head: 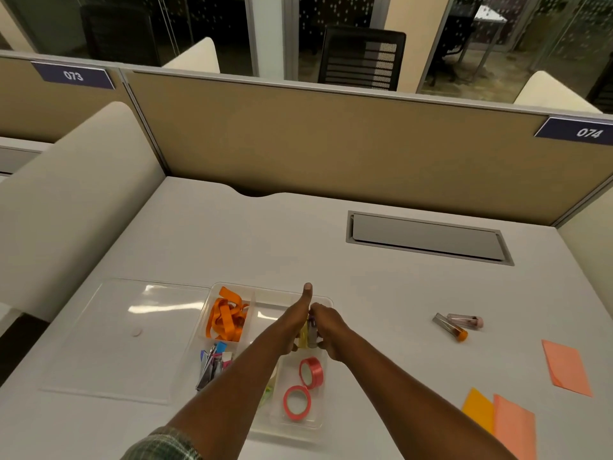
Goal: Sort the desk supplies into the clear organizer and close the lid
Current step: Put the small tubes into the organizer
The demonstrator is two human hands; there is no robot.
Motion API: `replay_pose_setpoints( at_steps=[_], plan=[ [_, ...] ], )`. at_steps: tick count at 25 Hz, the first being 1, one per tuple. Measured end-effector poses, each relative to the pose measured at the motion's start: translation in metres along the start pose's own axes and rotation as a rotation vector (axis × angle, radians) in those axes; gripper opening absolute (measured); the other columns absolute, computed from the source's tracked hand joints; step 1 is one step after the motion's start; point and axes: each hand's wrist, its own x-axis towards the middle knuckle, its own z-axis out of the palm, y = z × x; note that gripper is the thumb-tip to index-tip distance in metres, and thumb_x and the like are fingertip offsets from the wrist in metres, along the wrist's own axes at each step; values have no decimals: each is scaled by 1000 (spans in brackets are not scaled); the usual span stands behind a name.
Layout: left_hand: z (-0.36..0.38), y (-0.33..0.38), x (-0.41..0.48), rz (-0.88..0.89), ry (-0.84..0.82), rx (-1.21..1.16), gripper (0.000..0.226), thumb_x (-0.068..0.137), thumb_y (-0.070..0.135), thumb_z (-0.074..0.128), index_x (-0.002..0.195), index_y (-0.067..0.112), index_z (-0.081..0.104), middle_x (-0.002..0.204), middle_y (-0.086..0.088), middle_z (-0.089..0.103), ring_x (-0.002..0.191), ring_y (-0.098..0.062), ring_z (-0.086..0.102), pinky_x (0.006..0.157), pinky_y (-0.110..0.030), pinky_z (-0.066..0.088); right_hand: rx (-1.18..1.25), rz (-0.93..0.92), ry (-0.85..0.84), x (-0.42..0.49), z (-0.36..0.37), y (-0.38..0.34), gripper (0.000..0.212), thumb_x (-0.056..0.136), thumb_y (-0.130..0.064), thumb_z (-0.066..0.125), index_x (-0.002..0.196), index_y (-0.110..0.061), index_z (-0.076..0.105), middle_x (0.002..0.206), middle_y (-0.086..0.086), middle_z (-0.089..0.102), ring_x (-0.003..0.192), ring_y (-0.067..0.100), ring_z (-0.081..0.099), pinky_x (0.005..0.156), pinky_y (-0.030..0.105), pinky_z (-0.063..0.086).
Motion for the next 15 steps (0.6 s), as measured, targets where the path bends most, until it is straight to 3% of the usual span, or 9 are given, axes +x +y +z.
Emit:
replay_pose_setpoints(
  at_steps=[4, 6, 9, 11, 13, 15],
  plan=[
    [5, 3, -11, 42, 18, -23, 84, 87, 75, 24, 148, 17, 31, 155, -12, 32, 143, -35, 26, 113, -54, 22, -12, -43, -13, -6, -1, -2, 33, 104, -40, 30, 83, -27, 52, 87, -5, 55, 87, 16, 51, 100, 42, 41],
    [8, 4, -16, 88, 29, 3, 80, 89, 72, 23, 148, 18, 29, 156, -10, 30, 144, -35, 25, 114, -53, 22, -17, -74, -32, -7, -7, 0, 30, 103, -38, 31, 86, -27, 53, 96, -1, 57, 101, 22, 56, 102, 43, 42],
    [14, 6, -18, 168, 85, 22, 77, 90, 70, 27, 146, 18, 34, 154, -10, 32, 140, -34, 31, 111, -49, 28, 7, -130, -13, -10, -26, 3, 23, 101, -34, 38, 108, -24, 57, 110, 5, 61, 108, 23, 58, 97, 42, 48],
    [23, 9, -19, 236, 160, 32, 69, 92, 66, 34, 135, 15, 47, 143, -10, 47, 127, -33, 47, 104, -47, 39, 29, -162, 3, -16, -44, 5, 27, 99, -31, 43, 115, -17, 59, 111, 7, 64, 103, 23, 61, 93, 41, 51],
    [37, 11, -19, 307, 222, 61, 53, 93, 58, 43, 115, 12, 60, 119, -11, 63, 102, -28, 61, 90, -42, 51, 29, -182, 22, -20, -65, 9, 26, 95, -29, 48, 110, -15, 64, 108, 9, 68, 102, 26, 65, 91, 42, 54],
    [55, 11, -20, 354, 184, 117, 42, 93, 51, 49, 102, 12, 63, 100, -10, 69, 85, -24, 67, 72, -36, 56, 12, -211, 45, -25, -90, 15, 24, 91, -28, 50, 104, -16, 67, 103, 9, 72, 98, 28, 69, 87, 41, 56]
  ],
)
